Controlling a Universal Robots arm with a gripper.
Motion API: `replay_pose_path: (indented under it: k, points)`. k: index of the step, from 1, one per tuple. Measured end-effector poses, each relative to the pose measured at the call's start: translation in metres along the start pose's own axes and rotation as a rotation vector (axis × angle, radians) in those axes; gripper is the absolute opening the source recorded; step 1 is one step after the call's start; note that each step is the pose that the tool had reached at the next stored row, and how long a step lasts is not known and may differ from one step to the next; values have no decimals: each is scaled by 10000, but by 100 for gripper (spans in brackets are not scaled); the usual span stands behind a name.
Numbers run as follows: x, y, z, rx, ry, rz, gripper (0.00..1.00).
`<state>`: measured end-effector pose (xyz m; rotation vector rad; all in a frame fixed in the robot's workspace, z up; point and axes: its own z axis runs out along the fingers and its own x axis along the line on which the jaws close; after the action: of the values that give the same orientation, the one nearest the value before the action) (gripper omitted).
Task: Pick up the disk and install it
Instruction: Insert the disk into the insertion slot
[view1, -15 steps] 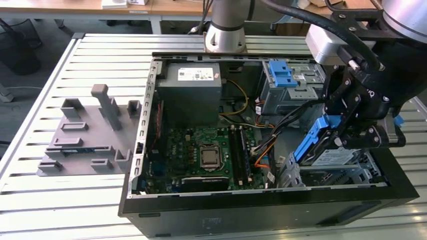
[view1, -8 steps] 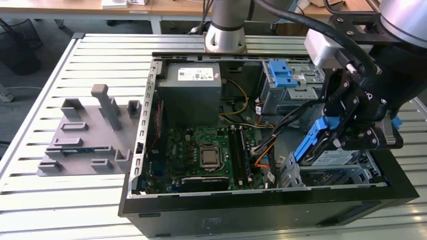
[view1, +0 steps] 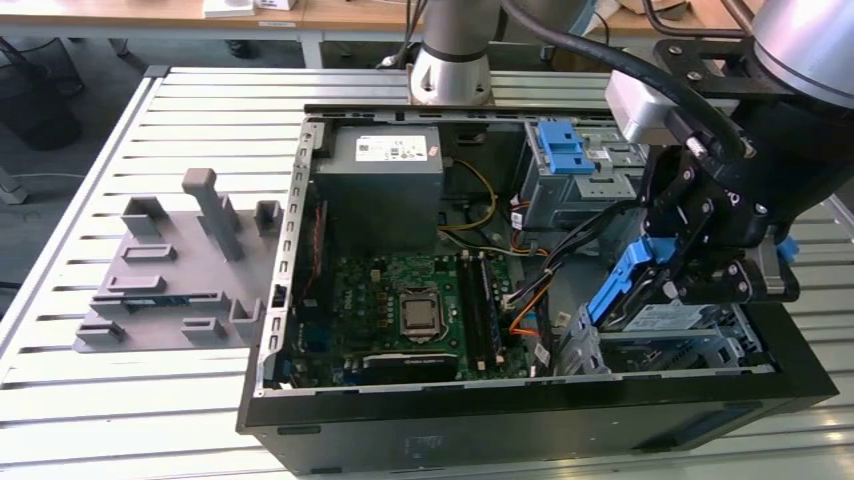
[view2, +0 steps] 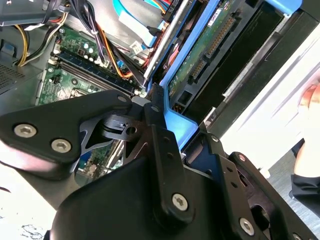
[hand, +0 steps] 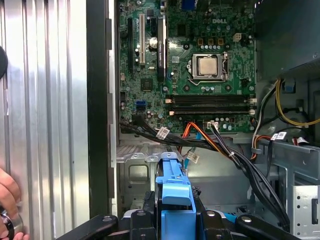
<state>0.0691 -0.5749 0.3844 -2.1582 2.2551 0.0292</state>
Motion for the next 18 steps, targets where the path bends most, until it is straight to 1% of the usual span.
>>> replay_pose_path:
  k: [7, 18]
  points:
    - [1, 0, 27, 0, 1, 0, 36]
    - [1, 0, 31, 1, 2, 0, 38]
